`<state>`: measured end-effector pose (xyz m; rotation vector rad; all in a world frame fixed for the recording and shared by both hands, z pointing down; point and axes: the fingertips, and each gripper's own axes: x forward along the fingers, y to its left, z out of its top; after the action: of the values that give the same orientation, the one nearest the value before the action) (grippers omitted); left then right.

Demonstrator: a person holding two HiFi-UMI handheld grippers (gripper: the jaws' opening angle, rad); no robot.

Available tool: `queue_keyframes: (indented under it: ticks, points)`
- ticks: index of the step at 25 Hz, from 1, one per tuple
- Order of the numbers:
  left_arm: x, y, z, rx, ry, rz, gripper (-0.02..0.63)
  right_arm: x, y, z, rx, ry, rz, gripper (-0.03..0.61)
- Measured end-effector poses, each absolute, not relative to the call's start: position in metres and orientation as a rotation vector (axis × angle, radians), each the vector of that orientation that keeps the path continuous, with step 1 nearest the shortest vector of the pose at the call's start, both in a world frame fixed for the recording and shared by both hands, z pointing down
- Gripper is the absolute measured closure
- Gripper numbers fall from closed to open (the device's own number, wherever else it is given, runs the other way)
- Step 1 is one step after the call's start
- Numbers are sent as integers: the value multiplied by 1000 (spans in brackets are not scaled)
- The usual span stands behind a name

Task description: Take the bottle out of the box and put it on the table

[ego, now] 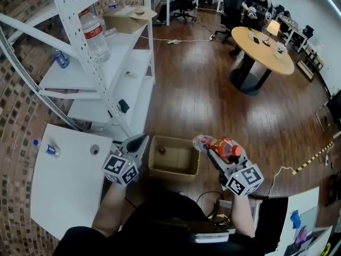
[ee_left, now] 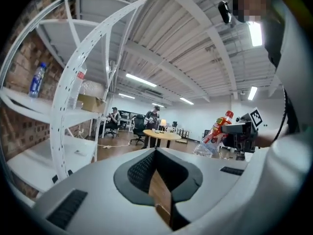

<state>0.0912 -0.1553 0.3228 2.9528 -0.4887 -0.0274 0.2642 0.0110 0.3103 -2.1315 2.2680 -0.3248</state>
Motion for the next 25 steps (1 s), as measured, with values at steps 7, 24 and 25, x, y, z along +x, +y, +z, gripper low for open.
queue_keyframes:
  ticks: [7, 24, 25]
  points:
    - [71, -163, 299, 3016, -605, -83, 611, 253, -10, 297, -2074, 2356, -249, 258]
    - [-75, -162, 292, 2880, -1390, 25, 611, 155, -129, 312, -1416, 2830, -289, 258]
    - [-90, -162, 288, 2863, -1460, 9, 611, 141, -133, 308, -1377, 2846, -277, 259]
